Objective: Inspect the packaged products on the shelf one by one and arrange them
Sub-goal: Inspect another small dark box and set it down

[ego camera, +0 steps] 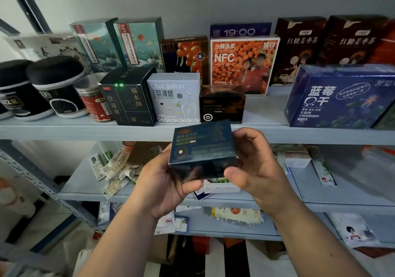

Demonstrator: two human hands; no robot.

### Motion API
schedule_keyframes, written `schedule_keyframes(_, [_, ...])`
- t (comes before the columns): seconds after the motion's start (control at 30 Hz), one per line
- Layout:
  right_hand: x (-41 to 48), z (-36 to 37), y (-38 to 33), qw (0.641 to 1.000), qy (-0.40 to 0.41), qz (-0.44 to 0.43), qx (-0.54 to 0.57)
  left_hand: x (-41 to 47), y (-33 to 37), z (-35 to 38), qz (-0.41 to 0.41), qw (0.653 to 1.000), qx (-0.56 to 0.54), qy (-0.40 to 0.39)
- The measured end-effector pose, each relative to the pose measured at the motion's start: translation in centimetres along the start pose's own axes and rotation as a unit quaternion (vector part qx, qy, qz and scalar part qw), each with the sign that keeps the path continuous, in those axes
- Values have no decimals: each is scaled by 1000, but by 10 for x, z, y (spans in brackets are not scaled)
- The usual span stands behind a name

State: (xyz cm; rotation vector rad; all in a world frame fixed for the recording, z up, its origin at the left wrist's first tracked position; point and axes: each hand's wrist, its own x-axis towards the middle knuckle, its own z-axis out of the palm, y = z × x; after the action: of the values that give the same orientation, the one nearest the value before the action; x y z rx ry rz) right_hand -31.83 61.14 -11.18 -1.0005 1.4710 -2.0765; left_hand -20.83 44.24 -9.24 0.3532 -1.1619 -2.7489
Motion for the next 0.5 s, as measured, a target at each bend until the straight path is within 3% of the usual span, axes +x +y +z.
schedule_keyframes(0.27, [2,3,2,995,95,36,5,-1,0,3,-44,996,71,43])
schedule_keyframes(0.5, [2,4,2,993,112,-34,-6,9,-6,-7,-42,995,37,86])
